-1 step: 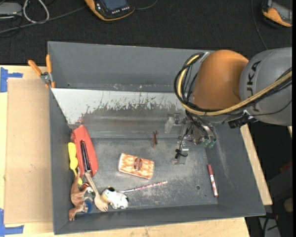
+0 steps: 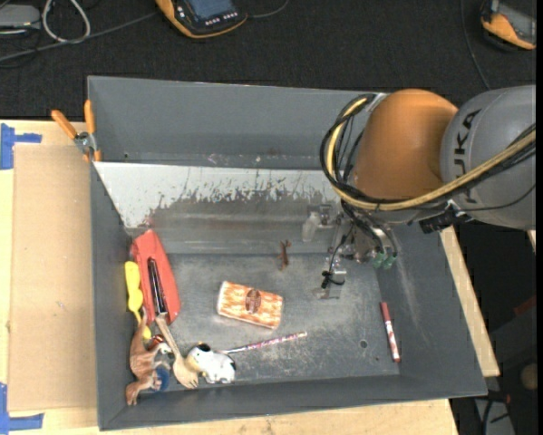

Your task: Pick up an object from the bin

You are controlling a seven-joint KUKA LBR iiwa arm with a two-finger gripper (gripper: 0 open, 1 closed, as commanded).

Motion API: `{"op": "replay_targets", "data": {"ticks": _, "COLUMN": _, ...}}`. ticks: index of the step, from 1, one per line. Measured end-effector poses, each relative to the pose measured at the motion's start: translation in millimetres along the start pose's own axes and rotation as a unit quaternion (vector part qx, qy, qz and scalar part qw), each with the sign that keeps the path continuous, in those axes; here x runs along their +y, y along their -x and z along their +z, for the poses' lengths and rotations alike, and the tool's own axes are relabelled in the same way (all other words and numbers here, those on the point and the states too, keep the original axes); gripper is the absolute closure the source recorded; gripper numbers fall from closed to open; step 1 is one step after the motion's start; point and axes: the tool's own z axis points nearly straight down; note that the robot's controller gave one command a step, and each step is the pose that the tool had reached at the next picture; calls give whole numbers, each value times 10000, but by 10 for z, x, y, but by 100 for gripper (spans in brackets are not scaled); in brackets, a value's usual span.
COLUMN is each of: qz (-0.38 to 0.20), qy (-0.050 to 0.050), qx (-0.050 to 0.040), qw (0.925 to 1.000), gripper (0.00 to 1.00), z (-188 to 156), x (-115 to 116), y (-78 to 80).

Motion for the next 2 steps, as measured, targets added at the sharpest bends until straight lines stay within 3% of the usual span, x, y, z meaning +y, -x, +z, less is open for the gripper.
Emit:
{"op": "replay_targets", "data": {"ticks": 1, "qz": -739, "qy": 3, "qx": -3, "qw": 9973, "gripper": 0, "z": 673, "x": 575, "y": 15}}
{"op": "replay_targets", "data": {"ticks": 2, "qz": -134, "qy": -4, "qx": -13, "qw": 9999, "gripper": 0, "z": 205, "x": 999, "y": -5}}
